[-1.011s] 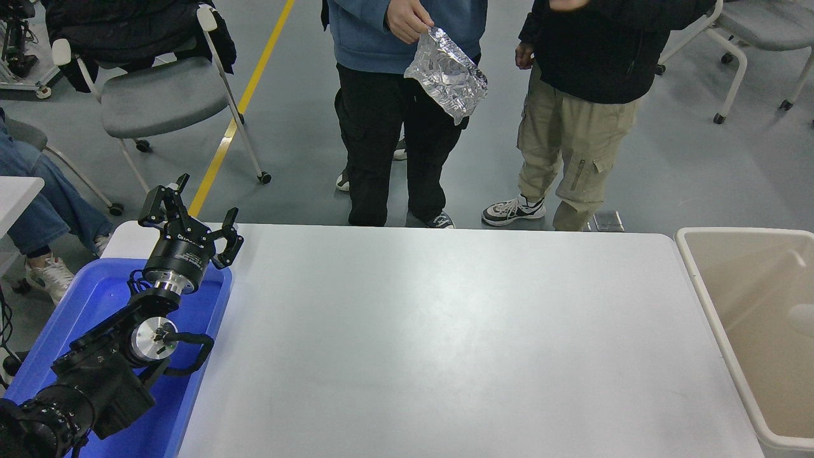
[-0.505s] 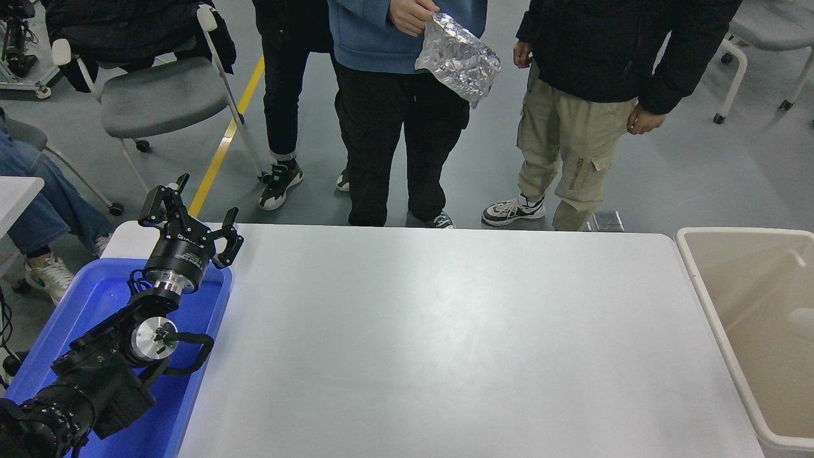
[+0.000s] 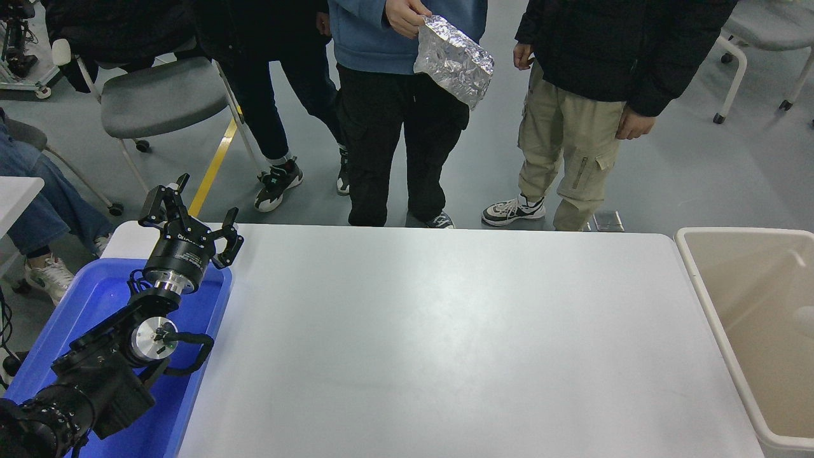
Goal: Dispose of the paper cup in the dustbin
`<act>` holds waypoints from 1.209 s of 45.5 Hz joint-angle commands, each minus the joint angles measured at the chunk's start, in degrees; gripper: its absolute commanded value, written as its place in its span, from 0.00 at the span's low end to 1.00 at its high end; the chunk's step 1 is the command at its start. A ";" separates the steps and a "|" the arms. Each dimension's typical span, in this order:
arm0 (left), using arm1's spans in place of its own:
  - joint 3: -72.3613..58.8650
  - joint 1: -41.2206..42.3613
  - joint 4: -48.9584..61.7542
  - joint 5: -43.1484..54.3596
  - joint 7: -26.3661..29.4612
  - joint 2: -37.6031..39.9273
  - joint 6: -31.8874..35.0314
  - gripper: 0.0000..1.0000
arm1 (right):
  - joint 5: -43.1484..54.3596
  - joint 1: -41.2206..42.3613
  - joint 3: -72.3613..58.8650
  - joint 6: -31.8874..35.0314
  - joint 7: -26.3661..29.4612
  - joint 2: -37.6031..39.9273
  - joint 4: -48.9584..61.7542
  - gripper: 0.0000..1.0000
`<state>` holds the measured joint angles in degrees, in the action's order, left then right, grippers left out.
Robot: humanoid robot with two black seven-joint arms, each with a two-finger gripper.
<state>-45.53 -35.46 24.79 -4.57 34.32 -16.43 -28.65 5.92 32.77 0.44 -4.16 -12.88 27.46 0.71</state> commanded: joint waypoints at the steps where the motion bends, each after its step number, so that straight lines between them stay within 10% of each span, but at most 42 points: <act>1: 0.00 0.04 0.00 0.00 0.05 0.00 0.00 1.00 | 0.41 0.01 -1.05 1.25 -0.04 0.22 -0.71 0.01; 7: 0.00 -0.05 0.00 0.00 0.05 0.00 0.00 1.00 | 0.50 0.10 -0.97 1.88 -0.13 -0.04 -0.01 0.08; 10: 0.00 0.04 0.00 0.00 -0.04 0.00 0.00 1.00 | -0.03 0.19 0.17 0.73 0.04 -0.12 0.78 0.92; 11: 0.00 0.04 0.00 0.00 -0.04 0.00 0.00 1.00 | -0.12 0.27 0.44 0.21 0.13 -0.21 1.13 1.00; 55: 0.00 -0.05 0.00 0.00 -0.04 0.00 0.00 1.00 | -0.03 2.91 -0.18 0.55 0.05 -0.48 1.57 1.00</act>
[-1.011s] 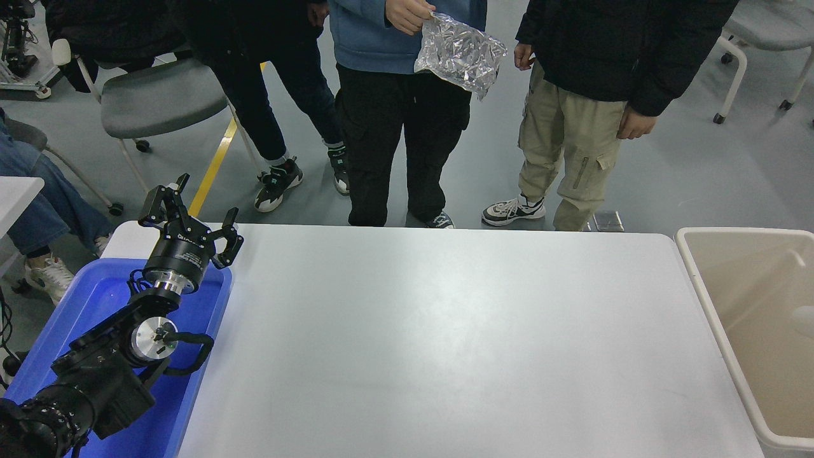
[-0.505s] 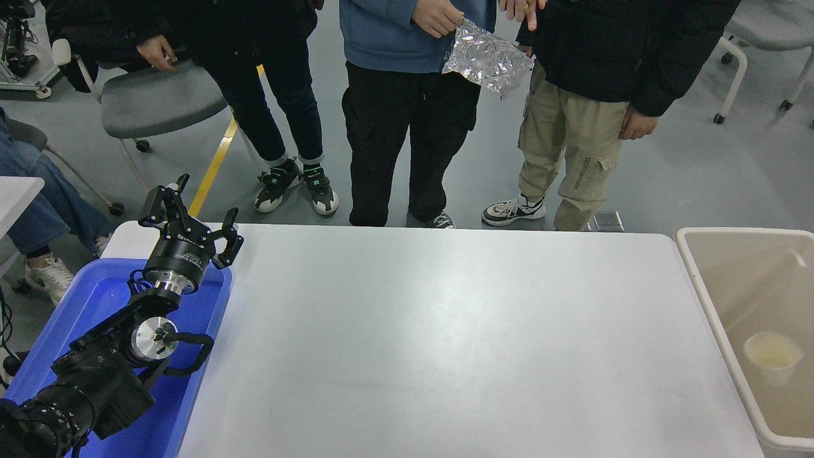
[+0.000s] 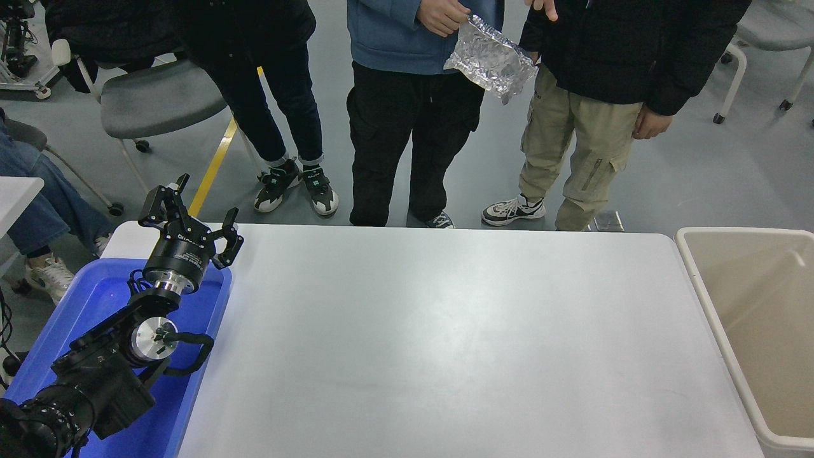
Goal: Dispose of the paper cup in the dustbin
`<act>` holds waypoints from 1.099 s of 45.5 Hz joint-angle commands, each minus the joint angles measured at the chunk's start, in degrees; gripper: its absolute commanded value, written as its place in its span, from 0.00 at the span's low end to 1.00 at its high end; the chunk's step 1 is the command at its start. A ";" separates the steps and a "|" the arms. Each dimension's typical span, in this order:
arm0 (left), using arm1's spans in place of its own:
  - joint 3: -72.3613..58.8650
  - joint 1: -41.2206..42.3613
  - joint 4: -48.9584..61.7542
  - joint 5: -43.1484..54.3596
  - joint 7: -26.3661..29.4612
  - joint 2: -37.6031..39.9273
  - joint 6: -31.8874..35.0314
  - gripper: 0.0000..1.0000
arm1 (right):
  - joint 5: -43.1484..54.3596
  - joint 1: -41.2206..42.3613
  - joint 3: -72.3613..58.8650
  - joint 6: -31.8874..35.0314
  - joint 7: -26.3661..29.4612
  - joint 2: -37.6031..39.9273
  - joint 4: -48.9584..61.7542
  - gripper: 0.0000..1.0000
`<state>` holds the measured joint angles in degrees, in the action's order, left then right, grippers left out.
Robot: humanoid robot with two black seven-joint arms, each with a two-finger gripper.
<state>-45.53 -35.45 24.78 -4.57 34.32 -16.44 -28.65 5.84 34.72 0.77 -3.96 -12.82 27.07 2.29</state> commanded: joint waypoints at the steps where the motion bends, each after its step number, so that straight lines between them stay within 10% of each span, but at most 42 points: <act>1: 0.00 0.03 0.00 0.00 -0.04 0.00 0.00 1.00 | -0.04 1.40 0.36 0.53 -0.01 -0.09 0.08 1.00; 29: 0.00 0.03 0.00 0.00 0.04 -0.09 0.00 1.00 | -0.66 -1.94 39.03 6.51 -4.14 13.71 -34.01 1.00; 50: 0.00 0.03 0.00 0.00 -0.04 0.00 0.00 1.00 | 0.57 -6.60 50.03 6.95 -9.33 5.28 -45.44 1.00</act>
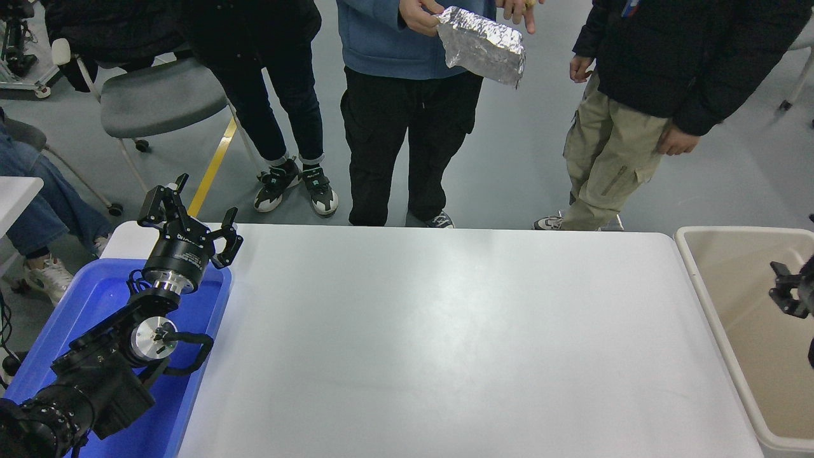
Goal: Dispose of the paper cup in the dustbin
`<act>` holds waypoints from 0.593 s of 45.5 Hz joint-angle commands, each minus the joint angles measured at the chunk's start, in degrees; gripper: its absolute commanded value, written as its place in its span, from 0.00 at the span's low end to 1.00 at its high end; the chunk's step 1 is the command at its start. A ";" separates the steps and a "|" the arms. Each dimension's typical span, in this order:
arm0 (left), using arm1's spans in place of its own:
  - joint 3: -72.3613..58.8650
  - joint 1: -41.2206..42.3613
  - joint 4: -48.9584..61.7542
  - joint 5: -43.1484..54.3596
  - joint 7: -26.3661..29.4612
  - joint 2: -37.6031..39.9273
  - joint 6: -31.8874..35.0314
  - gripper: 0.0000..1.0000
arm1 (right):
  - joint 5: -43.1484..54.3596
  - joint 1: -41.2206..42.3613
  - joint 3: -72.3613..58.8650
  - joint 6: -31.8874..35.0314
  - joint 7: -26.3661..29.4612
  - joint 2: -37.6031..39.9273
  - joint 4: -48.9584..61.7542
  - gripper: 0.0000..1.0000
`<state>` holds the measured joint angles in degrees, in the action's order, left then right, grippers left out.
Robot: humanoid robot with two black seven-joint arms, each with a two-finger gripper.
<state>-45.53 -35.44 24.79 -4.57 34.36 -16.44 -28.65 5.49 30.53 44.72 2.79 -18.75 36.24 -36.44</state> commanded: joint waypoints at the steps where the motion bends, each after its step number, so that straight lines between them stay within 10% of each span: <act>1: 0.00 0.02 -0.01 0.00 0.01 0.00 0.00 1.00 | 1.36 -2.67 6.69 0.20 -3.58 -4.42 -7.50 1.00; 27: 0.00 -0.07 -0.01 0.00 0.01 0.00 0.00 1.00 | 16.92 -8.83 21.02 1.08 -8.06 -20.16 -11.46 1.00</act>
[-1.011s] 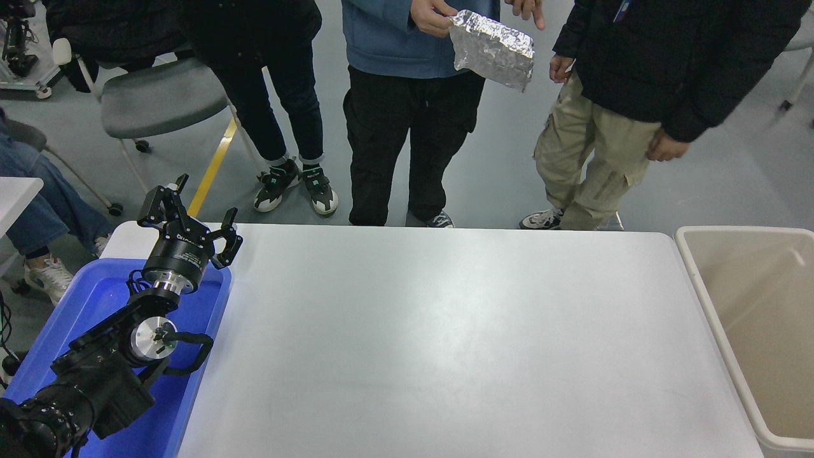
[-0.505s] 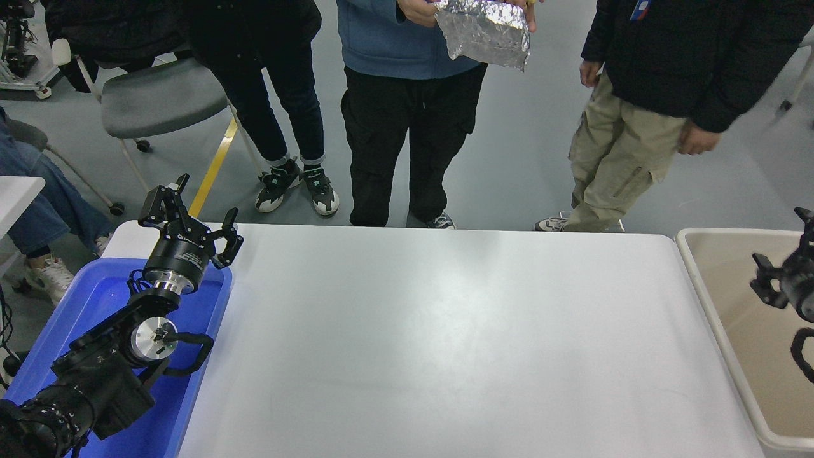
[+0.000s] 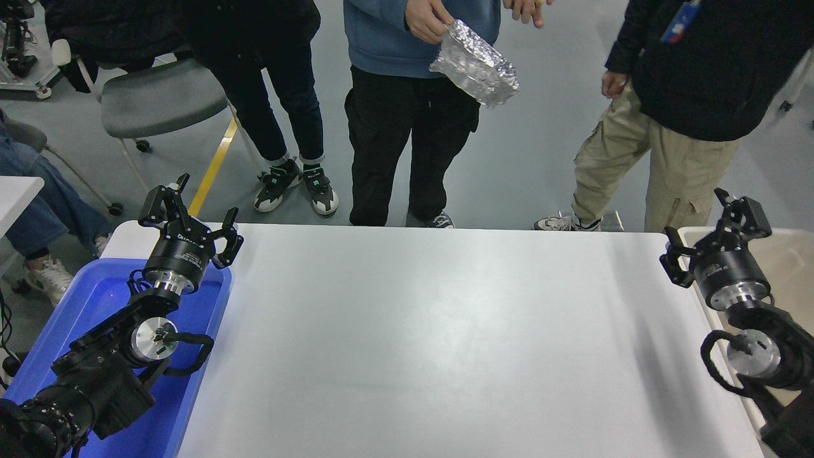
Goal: Dispose of the paper cup in the dustbin
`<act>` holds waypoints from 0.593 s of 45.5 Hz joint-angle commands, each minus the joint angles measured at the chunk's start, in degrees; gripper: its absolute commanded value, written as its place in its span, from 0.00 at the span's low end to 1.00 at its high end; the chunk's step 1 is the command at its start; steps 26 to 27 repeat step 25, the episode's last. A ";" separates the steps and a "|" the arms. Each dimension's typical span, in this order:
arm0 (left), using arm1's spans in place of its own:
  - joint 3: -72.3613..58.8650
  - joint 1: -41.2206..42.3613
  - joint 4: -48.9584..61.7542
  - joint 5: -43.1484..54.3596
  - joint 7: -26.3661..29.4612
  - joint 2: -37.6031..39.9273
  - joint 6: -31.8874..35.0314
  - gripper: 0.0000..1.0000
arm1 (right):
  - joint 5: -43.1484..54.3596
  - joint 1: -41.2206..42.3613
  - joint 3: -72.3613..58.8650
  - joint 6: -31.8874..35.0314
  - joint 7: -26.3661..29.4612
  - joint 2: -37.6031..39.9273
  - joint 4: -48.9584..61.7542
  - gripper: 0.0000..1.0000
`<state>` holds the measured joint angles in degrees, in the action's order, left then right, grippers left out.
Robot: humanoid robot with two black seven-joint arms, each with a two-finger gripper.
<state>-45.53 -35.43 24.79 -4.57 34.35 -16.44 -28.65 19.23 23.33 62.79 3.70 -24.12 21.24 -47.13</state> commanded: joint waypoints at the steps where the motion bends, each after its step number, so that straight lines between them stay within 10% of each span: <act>1: 0.00 -0.08 0.00 0.00 0.02 0.00 0.00 1.00 | 3.18 -1.80 3.12 0.17 -2.95 -5.33 -0.68 1.00; 27: 0.00 0.01 0.00 0.00 0.02 0.00 0.00 1.00 | 3.18 -2.94 4.27 0.17 -4.01 -6.73 -0.60 1.00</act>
